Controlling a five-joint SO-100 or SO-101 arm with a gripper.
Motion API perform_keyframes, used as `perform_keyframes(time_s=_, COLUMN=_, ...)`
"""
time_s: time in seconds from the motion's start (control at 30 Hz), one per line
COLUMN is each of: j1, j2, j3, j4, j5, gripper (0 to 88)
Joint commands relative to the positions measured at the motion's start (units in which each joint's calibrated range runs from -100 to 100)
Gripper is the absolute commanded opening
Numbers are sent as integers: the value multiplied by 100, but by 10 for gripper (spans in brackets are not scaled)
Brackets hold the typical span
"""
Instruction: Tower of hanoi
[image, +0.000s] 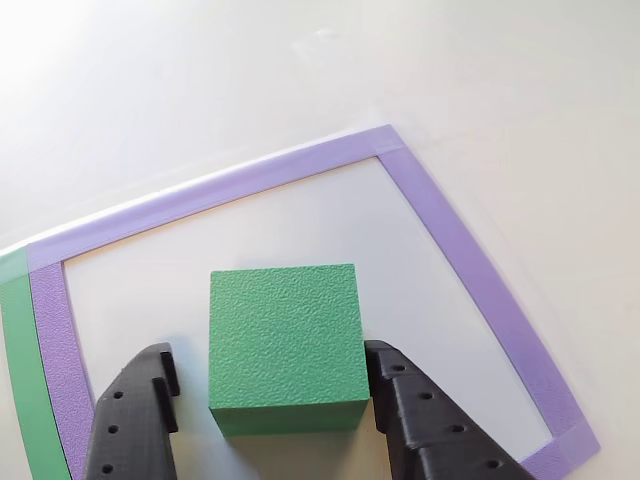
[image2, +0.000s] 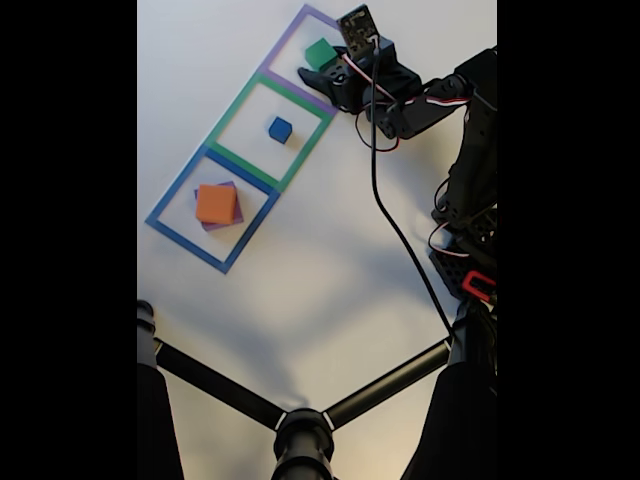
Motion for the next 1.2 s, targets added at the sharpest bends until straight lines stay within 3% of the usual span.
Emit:
perform_keyframes(time_s=0.0, j1=-34, j2=-78, j3=-179, j4=-156, j5=0, gripper=149)
perform_keyframes(time_s=0.5, j1=-171, j2=-190, j3=-161, j4=-108, j5=0, gripper=49)
perform_keyframes(time_s=0.7, j1=-301, j2=-1080, j3=-189, j4=928, j5=0, gripper=56)
perform_keyframes(time_s=0.9, j1=-392, j2=-2530, j3=-643, j4=3178, j5=0, gripper=54)
perform_keyframes(time_s=1.17, j1=-697, j2=-3892, j3=-3414, j4=8261, j5=0, gripper=56)
